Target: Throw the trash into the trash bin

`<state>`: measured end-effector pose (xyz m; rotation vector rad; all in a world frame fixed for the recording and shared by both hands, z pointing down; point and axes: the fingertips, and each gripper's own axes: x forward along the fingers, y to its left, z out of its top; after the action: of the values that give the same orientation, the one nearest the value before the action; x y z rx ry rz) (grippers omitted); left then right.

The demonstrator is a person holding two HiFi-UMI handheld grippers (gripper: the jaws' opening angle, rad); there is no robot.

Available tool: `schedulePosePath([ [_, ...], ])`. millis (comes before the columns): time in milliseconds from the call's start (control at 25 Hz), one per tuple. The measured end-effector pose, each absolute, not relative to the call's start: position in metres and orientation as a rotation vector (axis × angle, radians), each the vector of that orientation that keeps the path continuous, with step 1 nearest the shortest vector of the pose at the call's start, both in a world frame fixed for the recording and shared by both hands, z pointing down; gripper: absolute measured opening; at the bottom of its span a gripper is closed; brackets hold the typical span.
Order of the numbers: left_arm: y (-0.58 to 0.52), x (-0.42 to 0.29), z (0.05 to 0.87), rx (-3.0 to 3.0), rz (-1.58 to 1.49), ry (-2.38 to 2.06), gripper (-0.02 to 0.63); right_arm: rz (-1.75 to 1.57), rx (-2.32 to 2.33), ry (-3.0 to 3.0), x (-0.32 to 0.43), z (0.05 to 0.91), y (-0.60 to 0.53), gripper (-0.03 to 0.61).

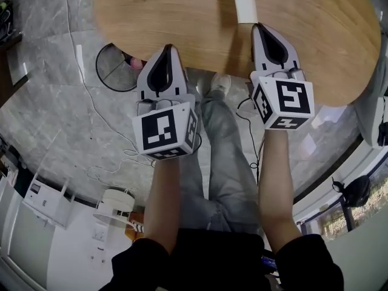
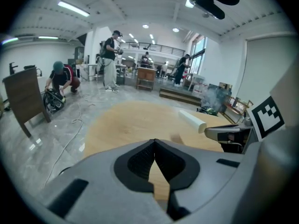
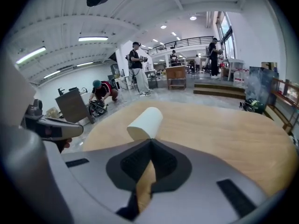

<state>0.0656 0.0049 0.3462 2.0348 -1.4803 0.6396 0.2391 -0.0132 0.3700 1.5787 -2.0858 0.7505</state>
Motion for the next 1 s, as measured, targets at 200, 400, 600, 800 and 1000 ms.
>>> schedulePosePath([
  [200, 0.038, 0.002, 0.338, 1.897, 0.571, -1.638, 0.002, 0.702, 1.377, -2.181, 0.175, 0.362, 0.003, 0.009],
  [400, 0.081, -0.079, 0.337, 1.737, 0.514, -1.779, 0.002, 0.673, 1.160, -2.265, 0.088, 0.362, 0.027, 0.009],
  [600, 0.130, -0.161, 0.342, 1.538, 0.438, -1.925, 0.002, 0.621, 0.890, -2.333, -0.014, 0.374, 0.052, 0.009],
  [800, 0.173, -0.228, 0.352, 1.366, 0.377, -2.019, 0.002, 0.567, 0.676, -2.347, -0.098, 0.396, 0.075, 0.009],
  [1000, 0.201, -0.275, 0.364, 1.239, 0.344, -2.073, 0.002, 0.527, 0.573, -2.321, -0.150, 0.424, 0.079, 0.010],
])
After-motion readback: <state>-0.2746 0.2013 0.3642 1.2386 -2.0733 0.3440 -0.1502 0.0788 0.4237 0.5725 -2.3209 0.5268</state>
